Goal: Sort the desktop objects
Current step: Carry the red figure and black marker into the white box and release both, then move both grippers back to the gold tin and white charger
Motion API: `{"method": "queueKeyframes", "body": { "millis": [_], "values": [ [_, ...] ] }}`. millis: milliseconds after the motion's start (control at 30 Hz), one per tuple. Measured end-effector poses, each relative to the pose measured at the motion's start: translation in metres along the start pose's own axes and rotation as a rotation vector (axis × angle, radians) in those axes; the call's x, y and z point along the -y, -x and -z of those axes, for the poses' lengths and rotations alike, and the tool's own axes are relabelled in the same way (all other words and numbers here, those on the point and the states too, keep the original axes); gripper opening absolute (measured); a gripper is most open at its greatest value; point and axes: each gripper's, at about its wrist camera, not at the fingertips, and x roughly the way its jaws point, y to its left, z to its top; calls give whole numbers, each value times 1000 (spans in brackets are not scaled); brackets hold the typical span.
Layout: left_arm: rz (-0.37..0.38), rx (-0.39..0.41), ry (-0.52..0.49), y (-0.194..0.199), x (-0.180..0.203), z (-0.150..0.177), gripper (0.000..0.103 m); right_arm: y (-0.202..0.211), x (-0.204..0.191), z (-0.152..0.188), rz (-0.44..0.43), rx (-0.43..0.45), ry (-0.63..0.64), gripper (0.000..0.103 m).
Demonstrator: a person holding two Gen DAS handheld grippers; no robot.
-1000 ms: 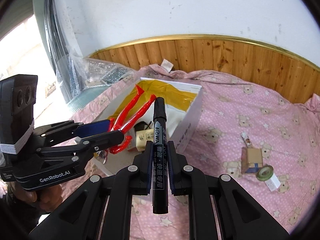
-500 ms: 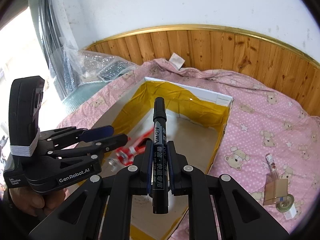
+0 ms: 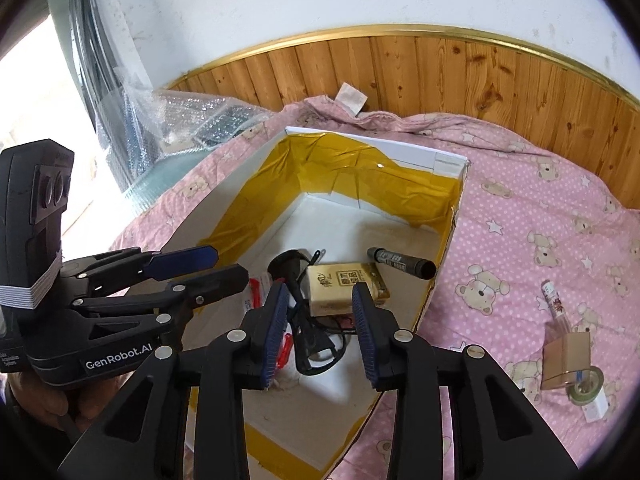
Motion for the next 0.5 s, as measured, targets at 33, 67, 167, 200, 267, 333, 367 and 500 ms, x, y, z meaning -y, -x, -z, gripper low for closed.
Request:
{"method": "queueKeyframes", "body": {
  "millis": [33, 67, 167, 200, 267, 333, 367, 500],
  "values": [
    [4, -4, -4, 1, 2, 2, 41, 1, -1, 2, -4, -4, -5, 36],
    [6, -8, -10, 1, 5, 4, 41, 3, -2, 4, -4, -6, -3, 36],
    [6, -14, -19, 5, 12, 10, 41, 7, -6, 10, -6, -11, 9, 37],
    [5, -12, -20, 7, 13, 12, 41, 9, -7, 12, -7, -12, 11, 37],
    [8, -8, -21, 11, 15, 14, 41, 14, -10, 15, -11, -10, 15, 38],
    [9, -9, -23, 13, 18, 16, 41, 17, -12, 17, -10, -11, 21, 40],
    [9, -10, -25, 14, 19, 17, 41, 19, -12, 18, -9, -10, 21, 40],
    [9, -11, -30, 17, 23, 20, 41, 24, -17, 22, -10, -7, 34, 43]
  ]
}}
